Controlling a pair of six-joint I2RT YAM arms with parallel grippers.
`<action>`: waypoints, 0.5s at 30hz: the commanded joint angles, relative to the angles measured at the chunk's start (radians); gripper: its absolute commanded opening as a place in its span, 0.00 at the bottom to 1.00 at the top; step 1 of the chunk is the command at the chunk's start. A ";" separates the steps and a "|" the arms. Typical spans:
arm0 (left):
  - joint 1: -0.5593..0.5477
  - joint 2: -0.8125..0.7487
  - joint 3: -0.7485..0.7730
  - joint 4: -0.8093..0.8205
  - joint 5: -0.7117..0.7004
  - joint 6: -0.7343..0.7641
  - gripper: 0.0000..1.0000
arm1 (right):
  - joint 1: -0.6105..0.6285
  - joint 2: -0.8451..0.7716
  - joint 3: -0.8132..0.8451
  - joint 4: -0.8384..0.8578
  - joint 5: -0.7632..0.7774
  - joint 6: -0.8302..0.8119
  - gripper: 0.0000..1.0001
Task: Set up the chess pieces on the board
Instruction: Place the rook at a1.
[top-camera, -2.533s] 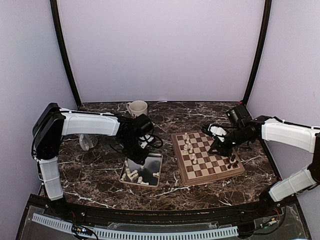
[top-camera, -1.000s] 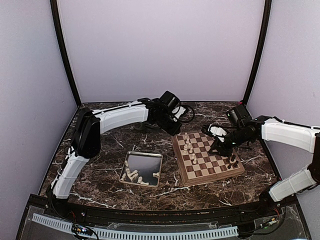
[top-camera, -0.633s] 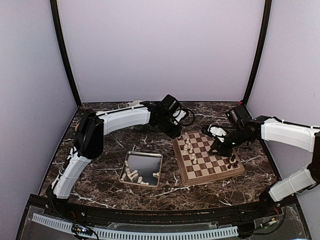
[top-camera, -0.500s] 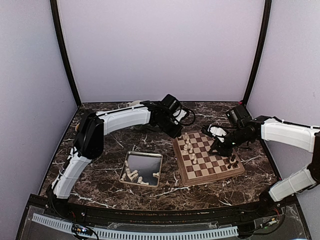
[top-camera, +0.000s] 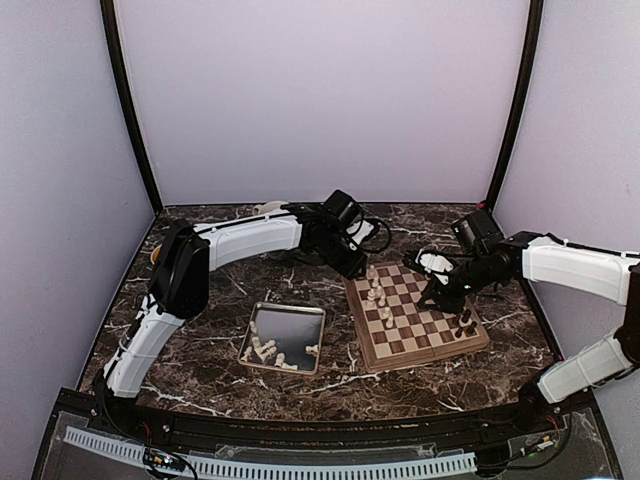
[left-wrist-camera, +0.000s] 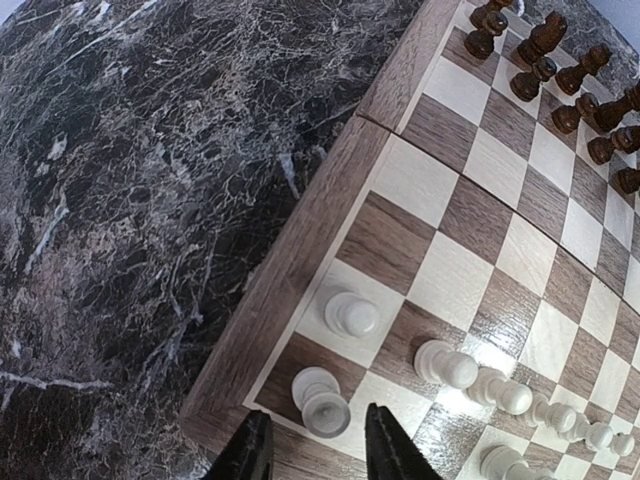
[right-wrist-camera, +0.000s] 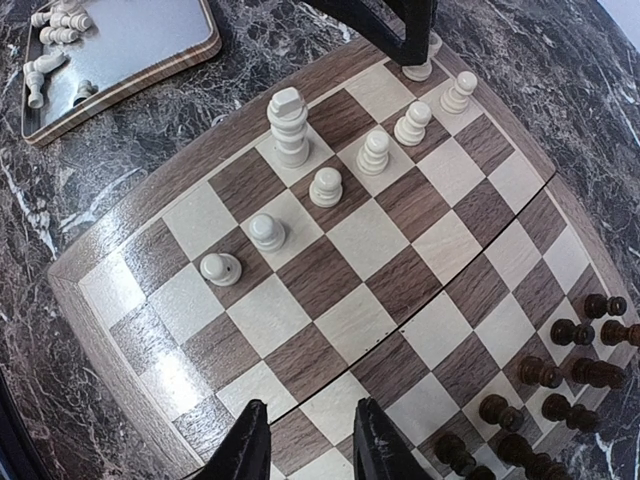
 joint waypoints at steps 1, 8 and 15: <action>-0.002 -0.001 0.031 0.005 0.009 -0.009 0.35 | -0.006 0.013 -0.007 0.001 0.005 -0.009 0.30; -0.001 -0.045 0.045 -0.064 -0.019 -0.008 0.39 | -0.006 0.013 -0.007 0.001 0.007 -0.009 0.30; -0.007 -0.264 -0.159 -0.075 -0.033 -0.018 0.41 | -0.006 0.012 -0.005 0.001 0.008 -0.010 0.30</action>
